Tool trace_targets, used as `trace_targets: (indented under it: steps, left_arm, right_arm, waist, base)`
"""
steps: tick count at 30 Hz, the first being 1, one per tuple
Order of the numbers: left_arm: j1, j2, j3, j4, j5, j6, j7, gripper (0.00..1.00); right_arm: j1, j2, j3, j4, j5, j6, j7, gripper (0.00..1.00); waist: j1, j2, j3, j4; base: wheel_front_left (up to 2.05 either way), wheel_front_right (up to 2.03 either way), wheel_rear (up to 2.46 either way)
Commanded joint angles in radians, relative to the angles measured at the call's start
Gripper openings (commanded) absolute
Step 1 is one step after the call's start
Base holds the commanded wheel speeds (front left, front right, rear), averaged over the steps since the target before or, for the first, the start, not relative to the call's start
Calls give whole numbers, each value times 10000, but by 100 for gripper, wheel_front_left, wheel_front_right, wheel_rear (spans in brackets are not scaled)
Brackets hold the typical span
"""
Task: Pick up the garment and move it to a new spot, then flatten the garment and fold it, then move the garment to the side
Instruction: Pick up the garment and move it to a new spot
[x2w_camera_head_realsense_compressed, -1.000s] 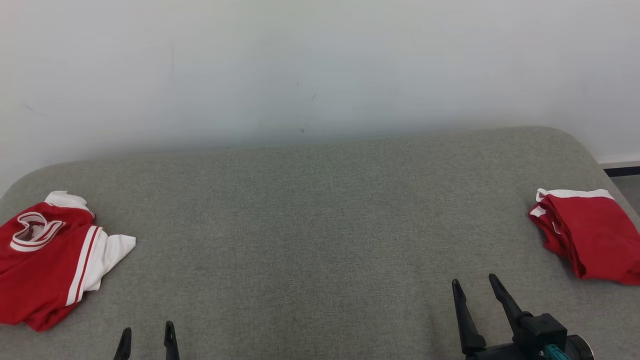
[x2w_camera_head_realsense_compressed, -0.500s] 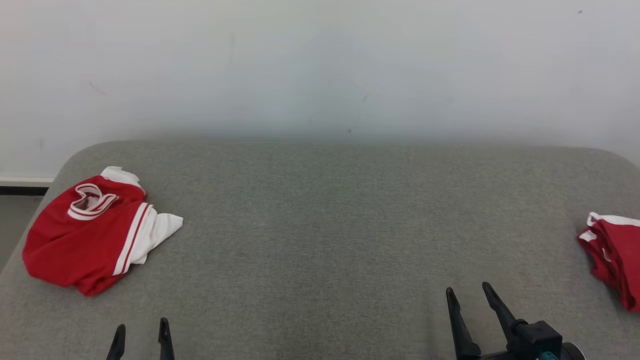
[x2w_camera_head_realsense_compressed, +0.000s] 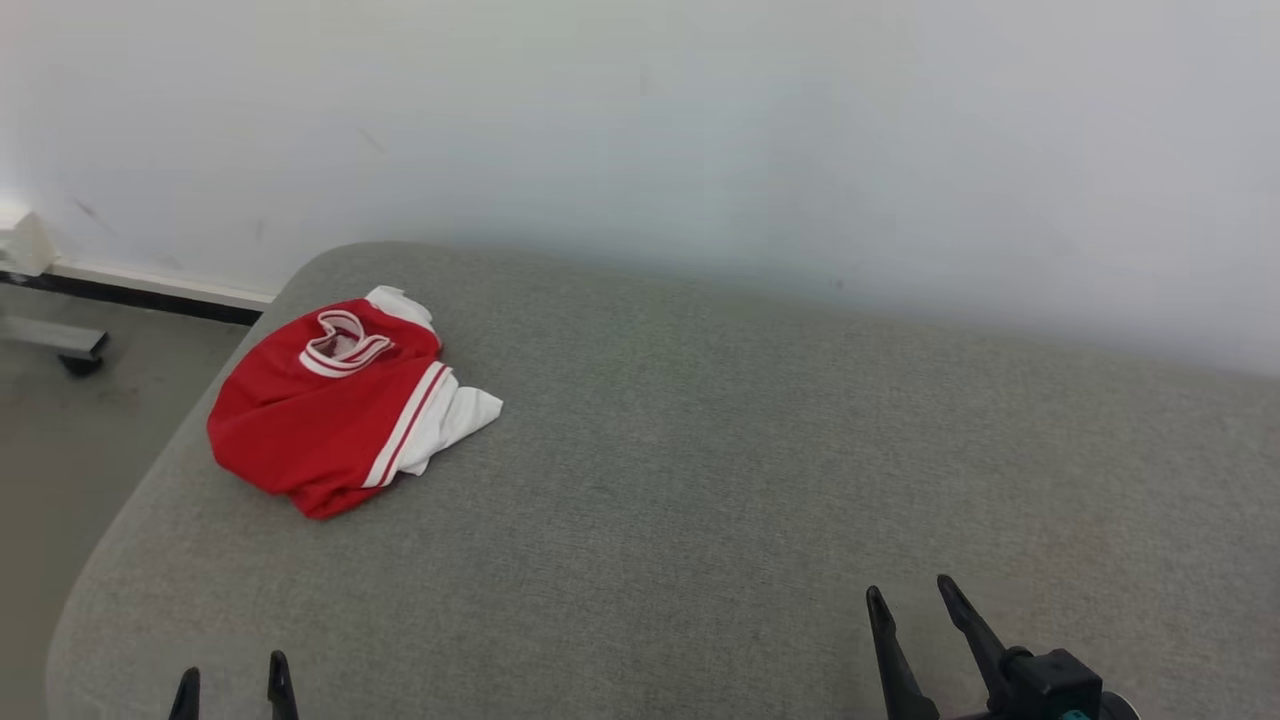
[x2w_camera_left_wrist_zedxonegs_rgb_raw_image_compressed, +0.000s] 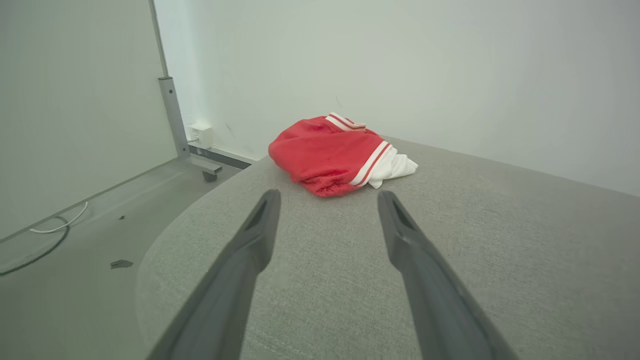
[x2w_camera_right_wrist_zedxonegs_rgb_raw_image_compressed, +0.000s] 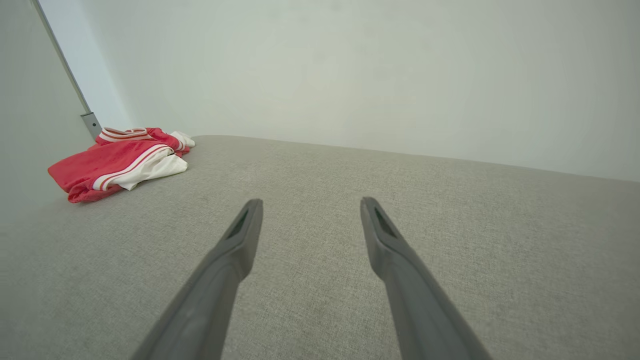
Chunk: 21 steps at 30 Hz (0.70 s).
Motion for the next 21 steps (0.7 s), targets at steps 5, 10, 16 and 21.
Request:
trace_targets:
  steps: [5, 10, 16, 21]
  left_arm:
    - [172, 25, 237, -58, 42, 20, -9, 100]
    - [261, 10, 386, -135, 50, 37, -8, 100]
    - [302, -13, 446, -168, 61, 8, -9, 100]
    - [295, -22, 460, -135, 9, -5, -9, 100]
  right_arm:
    - [77, 8, 147, 52, 146, -29, -44, 100]
    - [53, 8, 251, 79, 201, -28, -44, 100]
    - [53, 8, 322, 90, 164, -28, -44, 100]
    - [81, 8, 319, 100, 170, -28, -44, 100]
  waist:
    - [0, 0, -103, 723]
    - [0, 0, -136, 908]
    - [0, 0, -155, 943]
    - [0, 0, -142, 911]
  base:
    - [0, 0, 0]
    - [0, 0, 0]
    - [0, 0, 0]
    - [0, 0, 0]
